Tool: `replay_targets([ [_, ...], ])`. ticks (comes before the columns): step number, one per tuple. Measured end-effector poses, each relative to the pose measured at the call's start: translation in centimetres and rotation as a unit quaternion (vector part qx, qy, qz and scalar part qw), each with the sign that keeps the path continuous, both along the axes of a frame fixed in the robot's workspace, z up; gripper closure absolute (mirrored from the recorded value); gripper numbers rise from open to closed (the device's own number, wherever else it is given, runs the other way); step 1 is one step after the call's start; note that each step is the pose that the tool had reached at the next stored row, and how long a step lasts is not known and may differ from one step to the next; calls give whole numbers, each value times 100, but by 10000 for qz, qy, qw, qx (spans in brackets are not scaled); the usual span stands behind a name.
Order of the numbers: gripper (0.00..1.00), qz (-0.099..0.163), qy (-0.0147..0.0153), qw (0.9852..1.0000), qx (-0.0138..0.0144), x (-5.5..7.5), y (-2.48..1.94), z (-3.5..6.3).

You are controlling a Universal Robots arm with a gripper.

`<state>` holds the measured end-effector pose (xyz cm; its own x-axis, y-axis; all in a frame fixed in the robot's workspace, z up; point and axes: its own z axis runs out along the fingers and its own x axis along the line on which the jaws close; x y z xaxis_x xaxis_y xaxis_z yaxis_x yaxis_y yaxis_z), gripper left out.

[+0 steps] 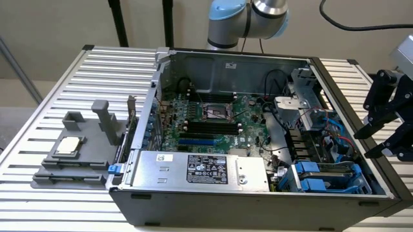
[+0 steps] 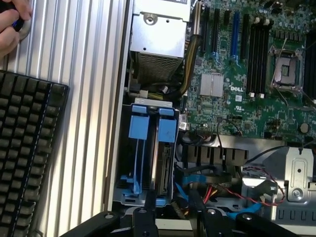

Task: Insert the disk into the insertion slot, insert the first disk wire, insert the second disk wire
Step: 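Insert the first disk wire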

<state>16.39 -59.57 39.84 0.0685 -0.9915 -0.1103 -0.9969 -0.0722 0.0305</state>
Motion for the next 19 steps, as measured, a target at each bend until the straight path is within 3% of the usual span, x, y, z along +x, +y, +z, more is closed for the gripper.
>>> replay_targets([
  [11,61,23,0,10000,-1,24,14,-200],
  [19,61,30,-2,10000,1,10,56,-346],
])
